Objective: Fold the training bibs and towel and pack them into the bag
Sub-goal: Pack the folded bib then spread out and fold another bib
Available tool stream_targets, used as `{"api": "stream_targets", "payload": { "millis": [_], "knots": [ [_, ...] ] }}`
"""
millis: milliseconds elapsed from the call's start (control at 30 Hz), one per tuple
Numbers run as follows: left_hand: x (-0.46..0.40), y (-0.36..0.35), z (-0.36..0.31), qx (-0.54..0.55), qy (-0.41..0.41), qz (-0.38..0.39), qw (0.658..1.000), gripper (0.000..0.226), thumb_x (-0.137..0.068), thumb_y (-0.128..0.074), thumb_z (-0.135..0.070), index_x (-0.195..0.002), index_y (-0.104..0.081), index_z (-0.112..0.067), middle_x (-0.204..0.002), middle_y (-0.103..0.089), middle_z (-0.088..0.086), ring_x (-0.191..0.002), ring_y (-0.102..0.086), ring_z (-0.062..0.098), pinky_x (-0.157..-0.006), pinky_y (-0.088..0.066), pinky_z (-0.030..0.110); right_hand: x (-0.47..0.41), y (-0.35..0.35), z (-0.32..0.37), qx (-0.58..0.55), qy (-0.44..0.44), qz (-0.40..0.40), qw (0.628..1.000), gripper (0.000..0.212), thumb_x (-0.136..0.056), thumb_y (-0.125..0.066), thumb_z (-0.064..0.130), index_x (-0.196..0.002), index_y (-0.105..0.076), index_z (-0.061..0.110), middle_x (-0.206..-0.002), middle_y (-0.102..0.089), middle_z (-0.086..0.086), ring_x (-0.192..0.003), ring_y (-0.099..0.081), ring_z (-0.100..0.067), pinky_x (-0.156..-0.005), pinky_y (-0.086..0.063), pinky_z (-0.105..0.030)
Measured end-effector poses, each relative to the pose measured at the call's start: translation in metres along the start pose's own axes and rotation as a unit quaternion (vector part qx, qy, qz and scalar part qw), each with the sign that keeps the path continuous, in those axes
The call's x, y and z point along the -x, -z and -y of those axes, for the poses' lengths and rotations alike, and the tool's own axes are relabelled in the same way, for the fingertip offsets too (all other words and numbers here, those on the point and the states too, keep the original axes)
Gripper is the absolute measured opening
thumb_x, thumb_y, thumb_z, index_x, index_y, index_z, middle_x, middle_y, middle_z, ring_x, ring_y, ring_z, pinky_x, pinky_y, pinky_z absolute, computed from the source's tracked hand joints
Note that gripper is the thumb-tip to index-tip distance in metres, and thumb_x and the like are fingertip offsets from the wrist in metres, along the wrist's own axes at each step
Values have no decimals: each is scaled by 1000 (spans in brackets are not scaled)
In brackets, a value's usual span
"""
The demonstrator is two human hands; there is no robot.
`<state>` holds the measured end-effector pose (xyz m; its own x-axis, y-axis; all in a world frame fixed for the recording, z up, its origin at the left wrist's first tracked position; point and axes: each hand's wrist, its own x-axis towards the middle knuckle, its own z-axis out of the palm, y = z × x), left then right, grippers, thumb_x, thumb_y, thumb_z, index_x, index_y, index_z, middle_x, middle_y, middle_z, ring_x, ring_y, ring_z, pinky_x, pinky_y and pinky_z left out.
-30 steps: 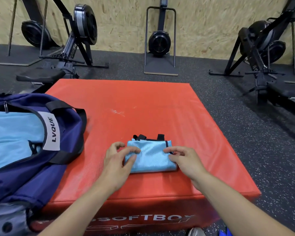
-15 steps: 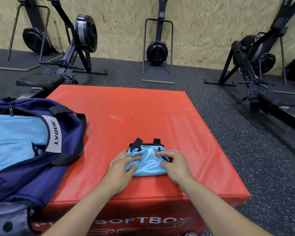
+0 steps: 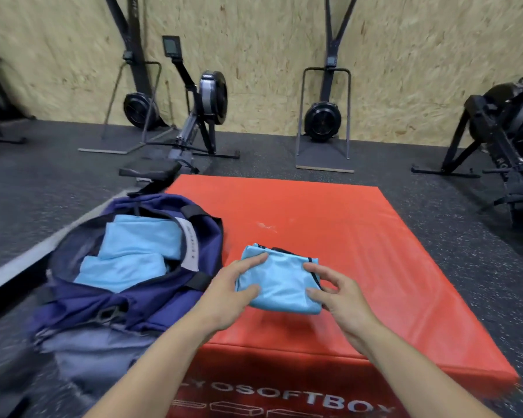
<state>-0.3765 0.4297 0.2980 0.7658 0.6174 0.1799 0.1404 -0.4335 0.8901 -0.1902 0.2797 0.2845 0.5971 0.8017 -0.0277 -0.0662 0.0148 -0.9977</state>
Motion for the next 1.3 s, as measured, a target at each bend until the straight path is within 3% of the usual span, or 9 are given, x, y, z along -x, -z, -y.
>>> {"api": "stream_targets", "payload": {
  "millis": [233,367,500,567,733,800,900,1100,1300],
  "knots": [
    [44,123,-7,-83,-8,-57,995,60,-79,-61,-16,-136,-58,-37,-137,-58,-14,-130,-46,-8,-110,-29,11,-8,-125,18,-44,24,60,997,51,-81,-62,-21,-112,-72,19,-94,-76,4,-78,-68,-7,-69,-55,-20],
    [56,192,6,-94,14,-117,988,62,-87,-63,2,-134,-60,-37,-138,-57,-19,-130,-47,-6,-113,-32,19,-32,-205,31,-46,40,97,993,51,-81,-62,-20,-113,-72,19,-90,-75,3,-73,-66,-5,-66,-54,-19],
    [44,240,28,-79,39,-178,980,64,-84,-60,9,-129,-65,-37,-129,-62,-19,-110,-60,8,-96,-43,28,-64,-263,37,-32,52,117,991,52,-82,-60,-17,-108,-73,27,-117,-68,-4,-80,-65,-2,-71,-53,-19],
    [32,254,41,-71,53,-199,976,66,-82,-58,10,-126,-66,-39,-122,-63,-24,-92,-56,6,-81,-45,16,-81,-285,33,-13,55,105,993,53,-81,-61,-13,-104,-74,33,-127,-64,-3,-93,-64,-6,-81,-55,-23],
    [-8,258,83,-9,108,-230,967,65,-82,-51,15,-118,-69,-35,-110,-68,-9,-52,-43,4,-49,-38,16,-117,-313,6,63,33,42,997,53,-78,-58,-1,-102,-73,45,-120,-65,8,-82,-63,-7,-72,-56,-30],
    [-25,253,99,9,109,-219,970,49,-90,-59,4,-116,-70,-35,-114,-69,-9,-60,-51,3,-60,-43,16,-128,-315,2,115,59,4,992,56,-79,-55,-1,-108,-70,44,-118,-68,10,-86,-66,-7,-80,-57,-37],
    [-48,250,121,-13,88,-224,971,23,-94,-67,-17,-105,-71,-37,-120,-66,-15,-109,-60,1,-96,-44,23,-143,-313,3,301,122,-40,945,49,-80,-58,7,-116,-68,37,-119,-59,15,-102,-60,-9,-91,-52,-32],
    [-55,245,141,-322,94,-240,911,29,-89,-68,-31,-112,-52,-40,-110,-33,-7,-106,-41,16,-75,-42,33,-149,-318,4,500,130,21,856,35,-79,-63,20,-109,-59,36,-132,-37,12,-125,-38,-21,-101,-43,-41],
    [-63,246,147,-501,50,-216,837,34,-91,-55,-41,-123,-61,-34,-150,-40,2,-139,-32,25,-104,-36,50,-160,-321,21,631,154,47,759,68,-81,-59,30,-145,-37,29,-163,-9,1,-148,-13,-32,-116,-21,-51]
  ]
}}
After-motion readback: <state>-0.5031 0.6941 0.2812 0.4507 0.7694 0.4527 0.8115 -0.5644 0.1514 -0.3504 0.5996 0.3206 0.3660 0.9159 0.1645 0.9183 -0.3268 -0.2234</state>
